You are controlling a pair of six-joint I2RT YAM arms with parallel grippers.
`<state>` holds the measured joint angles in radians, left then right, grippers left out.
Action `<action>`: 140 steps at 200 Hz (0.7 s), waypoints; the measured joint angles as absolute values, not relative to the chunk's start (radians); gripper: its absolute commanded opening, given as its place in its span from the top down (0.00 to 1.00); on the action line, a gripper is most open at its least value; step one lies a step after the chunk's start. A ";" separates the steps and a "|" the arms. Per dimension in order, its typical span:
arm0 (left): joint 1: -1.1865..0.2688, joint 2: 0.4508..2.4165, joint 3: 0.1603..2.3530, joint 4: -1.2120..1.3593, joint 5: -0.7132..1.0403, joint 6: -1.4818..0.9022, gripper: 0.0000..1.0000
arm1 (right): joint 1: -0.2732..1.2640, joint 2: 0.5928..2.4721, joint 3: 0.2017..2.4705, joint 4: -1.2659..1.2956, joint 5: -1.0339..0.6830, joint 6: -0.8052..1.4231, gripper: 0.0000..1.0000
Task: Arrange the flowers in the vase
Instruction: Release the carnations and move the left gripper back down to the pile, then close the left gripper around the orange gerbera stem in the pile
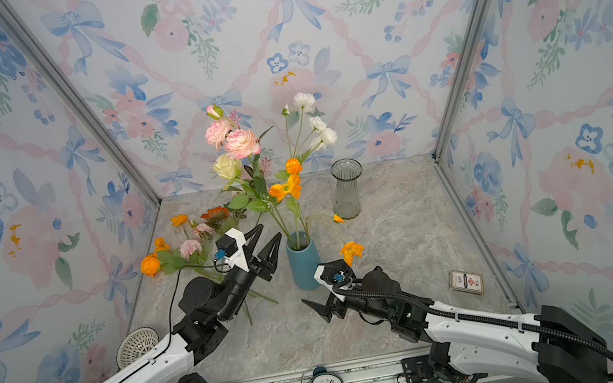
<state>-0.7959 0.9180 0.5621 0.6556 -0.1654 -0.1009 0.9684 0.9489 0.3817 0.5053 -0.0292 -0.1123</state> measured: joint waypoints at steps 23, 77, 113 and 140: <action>-0.788 0.808 0.565 0.484 -0.284 -0.141 0.53 | 0.968 0.939 0.382 0.505 -0.032 -0.112 0.03; -0.490 0.876 0.565 0.158 -0.365 -0.384 0.53 | 0.978 0.967 0.382 0.505 -0.052 -0.113 0.03; -0.270 1.178 0.583 0.092 -0.152 -0.494 0.56 | 0.983 0.968 0.382 0.504 -0.052 -0.114 0.03; -0.223 1.376 0.669 0.060 -0.074 -0.535 0.60 | 0.983 0.968 0.382 0.501 -0.051 -0.117 0.03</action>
<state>-0.2230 1.3758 0.6685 0.0601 -0.0738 -0.5350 0.9829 0.9684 0.3817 0.5014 -0.0513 -0.1169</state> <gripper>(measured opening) 0.410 0.969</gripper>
